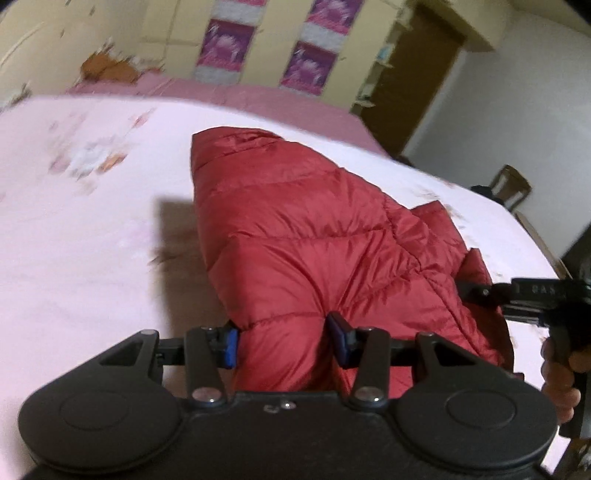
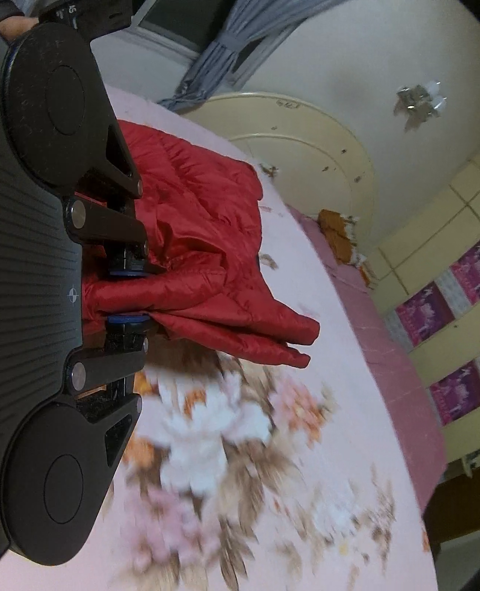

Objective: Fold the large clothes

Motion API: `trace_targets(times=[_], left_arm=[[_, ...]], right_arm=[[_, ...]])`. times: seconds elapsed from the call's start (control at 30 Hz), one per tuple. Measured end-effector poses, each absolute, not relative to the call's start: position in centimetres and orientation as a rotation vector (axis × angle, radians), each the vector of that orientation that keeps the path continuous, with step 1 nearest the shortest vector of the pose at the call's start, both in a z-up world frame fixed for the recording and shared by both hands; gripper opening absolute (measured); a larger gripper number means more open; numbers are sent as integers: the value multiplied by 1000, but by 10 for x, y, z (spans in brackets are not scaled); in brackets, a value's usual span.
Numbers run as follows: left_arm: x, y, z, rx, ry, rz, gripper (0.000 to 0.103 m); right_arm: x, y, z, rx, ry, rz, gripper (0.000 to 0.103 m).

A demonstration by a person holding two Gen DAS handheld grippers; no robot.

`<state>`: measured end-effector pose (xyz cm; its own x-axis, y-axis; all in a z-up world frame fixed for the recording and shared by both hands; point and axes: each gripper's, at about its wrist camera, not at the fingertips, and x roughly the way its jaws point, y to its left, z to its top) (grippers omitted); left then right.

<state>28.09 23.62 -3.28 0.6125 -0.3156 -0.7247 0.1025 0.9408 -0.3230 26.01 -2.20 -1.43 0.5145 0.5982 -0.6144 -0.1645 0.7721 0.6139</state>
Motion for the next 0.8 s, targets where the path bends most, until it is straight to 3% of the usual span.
trace_targets(times=[0.17, 0.27, 0.33, 0.37, 0.47, 0.57, 0.8], left_arm=[[285, 253, -63, -381, 884, -229, 63], [279, 258, -58, -363, 871, -210, 68], [266, 272, -46, -350, 832, -184, 65], [258, 276, -38, -335, 793, -158, 57], [257, 281, -18, -312, 713, -169, 45], [287, 260, -13, -226, 720, -234, 39], [339, 236, -51, -137, 834, -276, 40]], right_arm=[[280, -5, -61, 468, 1017, 422, 19], [278, -14, -62, 466, 1006, 420, 26], [265, -28, -46, 441, 941, 380, 31], [257, -35, -37, 422, 896, 358, 32], [248, -43, -16, 348, 816, 384, 31], [257, -17, -12, 241, 816, 434, 8], [281, 18, -49, 88, 902, 384, 7]])
